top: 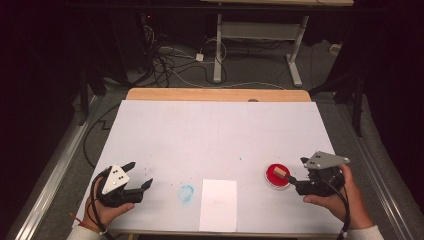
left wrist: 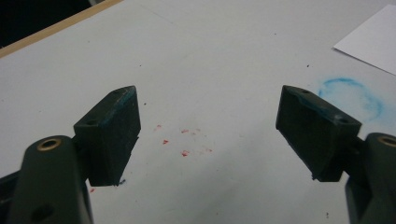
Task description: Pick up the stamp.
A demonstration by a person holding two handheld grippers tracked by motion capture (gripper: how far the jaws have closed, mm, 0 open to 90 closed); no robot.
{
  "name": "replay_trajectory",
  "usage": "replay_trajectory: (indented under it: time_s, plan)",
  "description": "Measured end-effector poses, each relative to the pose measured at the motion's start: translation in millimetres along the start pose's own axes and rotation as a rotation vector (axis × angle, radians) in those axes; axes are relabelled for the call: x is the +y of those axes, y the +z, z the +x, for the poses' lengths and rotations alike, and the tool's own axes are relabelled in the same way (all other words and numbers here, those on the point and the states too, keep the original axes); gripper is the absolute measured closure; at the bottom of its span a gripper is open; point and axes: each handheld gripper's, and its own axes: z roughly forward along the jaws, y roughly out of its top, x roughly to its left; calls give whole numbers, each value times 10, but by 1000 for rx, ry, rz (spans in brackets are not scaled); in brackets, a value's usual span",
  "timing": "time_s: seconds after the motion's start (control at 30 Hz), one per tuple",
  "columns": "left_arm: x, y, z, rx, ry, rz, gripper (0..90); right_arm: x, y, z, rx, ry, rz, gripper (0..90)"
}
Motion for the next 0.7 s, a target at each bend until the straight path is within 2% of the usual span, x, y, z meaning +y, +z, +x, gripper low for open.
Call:
replay_trajectory:
  time_s: [0.07,0.13,0.27,0.3,0.33,0.37,0.4,0.47,0.5,0.53,0.7]
  plan:
    - [-5,6,0,0,-3,2,203,55,58,-14,27,-15,52,328]
    - [-10,14,7,-3,-8,5,193,117,114,-34,30,-32,96,326]
    - [-7,16,2,3,5,13,194,228,243,-94,80,-50,174,349]
    - [-6,14,2,0,3,12,195,287,299,-98,104,-74,216,367]
    - [-4,14,4,2,5,12,195,287,299,-98,104,-74,216,367]
    - [-4,13,5,2,6,11,195,347,354,-92,100,-88,261,381]
    - [-6,14,5,0,3,12,195,347,354,-92,100,-88,261,381]
    - [-9,17,8,-1,7,17,196,396,414,-85,106,-114,299,422]
    - [-9,14,10,-2,7,17,196,414,447,-79,117,-108,322,442]
    - [-8,10,12,2,8,20,196,443,508,-65,147,-129,360,516]
    - [-16,-9,23,0,4,17,199,484,582,-38,171,-149,391,570]
